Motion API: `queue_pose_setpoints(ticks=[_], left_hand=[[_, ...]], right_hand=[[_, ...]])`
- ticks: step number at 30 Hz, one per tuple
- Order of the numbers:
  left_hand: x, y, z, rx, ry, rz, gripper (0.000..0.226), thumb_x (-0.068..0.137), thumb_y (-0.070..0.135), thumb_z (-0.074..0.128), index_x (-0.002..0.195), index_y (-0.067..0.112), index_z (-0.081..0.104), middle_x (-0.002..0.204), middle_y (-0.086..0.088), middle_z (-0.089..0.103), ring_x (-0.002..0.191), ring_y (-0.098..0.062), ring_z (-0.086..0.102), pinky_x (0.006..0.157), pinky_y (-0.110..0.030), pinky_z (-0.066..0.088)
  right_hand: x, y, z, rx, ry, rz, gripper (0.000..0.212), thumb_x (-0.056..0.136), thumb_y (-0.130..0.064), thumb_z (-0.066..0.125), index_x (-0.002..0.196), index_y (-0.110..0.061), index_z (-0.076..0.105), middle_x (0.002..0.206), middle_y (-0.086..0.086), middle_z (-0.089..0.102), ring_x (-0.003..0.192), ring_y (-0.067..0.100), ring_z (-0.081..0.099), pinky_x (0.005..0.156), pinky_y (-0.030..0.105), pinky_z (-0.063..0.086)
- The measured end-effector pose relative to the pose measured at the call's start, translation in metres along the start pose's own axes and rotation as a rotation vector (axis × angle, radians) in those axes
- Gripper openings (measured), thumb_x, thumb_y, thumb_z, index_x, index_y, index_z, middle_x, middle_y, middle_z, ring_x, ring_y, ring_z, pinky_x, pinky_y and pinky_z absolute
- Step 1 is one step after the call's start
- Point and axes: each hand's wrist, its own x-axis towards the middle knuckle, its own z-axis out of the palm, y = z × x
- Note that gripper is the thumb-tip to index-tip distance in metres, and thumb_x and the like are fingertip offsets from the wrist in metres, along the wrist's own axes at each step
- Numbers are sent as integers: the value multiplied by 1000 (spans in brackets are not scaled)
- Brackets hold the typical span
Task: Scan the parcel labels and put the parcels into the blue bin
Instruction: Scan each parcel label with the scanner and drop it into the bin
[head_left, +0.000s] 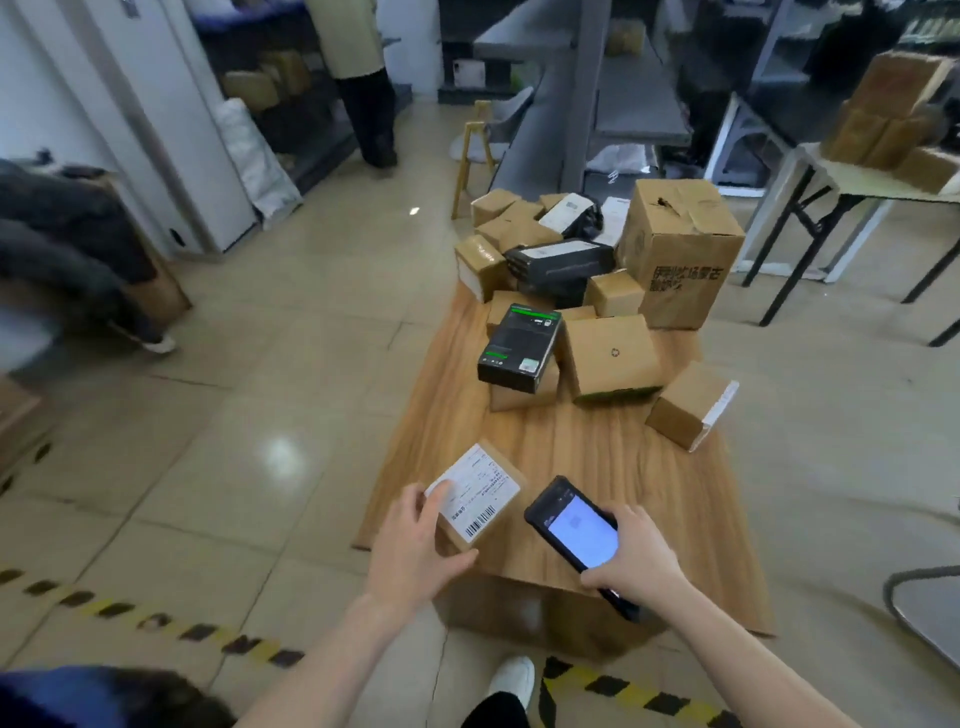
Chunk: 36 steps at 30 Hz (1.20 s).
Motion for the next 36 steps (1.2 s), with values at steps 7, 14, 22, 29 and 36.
queue_pose_setpoints(ticks=[7,14,22,29,36], left_hand=[[-185,-89,-37,-17,54,-488,100,60,78,59,145,36,27,125,14,33,112,-10,43,86,-23,43],[-349,-148,-84,-39,231,-957,96,64,73,64,144,30,31,128,11,34,114,-10,41,85,-24,44],[-471,-221,-97,-123,345,-1316,96,65,68,67,144,26,32,121,7,33,109,-11,44,83,-23,46],[-505,-361,-107,-302,426,-1572,90,72,54,75,145,21,33,122,3,31,110,-14,46,90,-25,47],[-499,-528,-69,-370,387,-1675,87,74,49,77,144,24,32,126,2,28,115,-16,44,95,-29,48]], right_hand=[[-46,-81,101,-32,-260,-253,92,53,-36,81,134,-22,40,117,-4,43,103,14,47,88,39,50],[-96,-180,194,-191,-515,-540,86,51,-36,81,128,-24,44,113,-3,45,100,14,49,84,37,52],[-149,-286,305,-229,-732,-667,88,46,-31,81,127,-22,47,111,-4,51,92,14,53,59,24,43],[-181,-405,430,-206,-833,-588,70,38,-27,78,101,-25,49,95,-7,51,81,9,52,60,30,48],[-175,-491,610,-244,-888,-474,75,47,-25,82,116,-23,51,110,-1,54,92,13,57,68,28,50]])
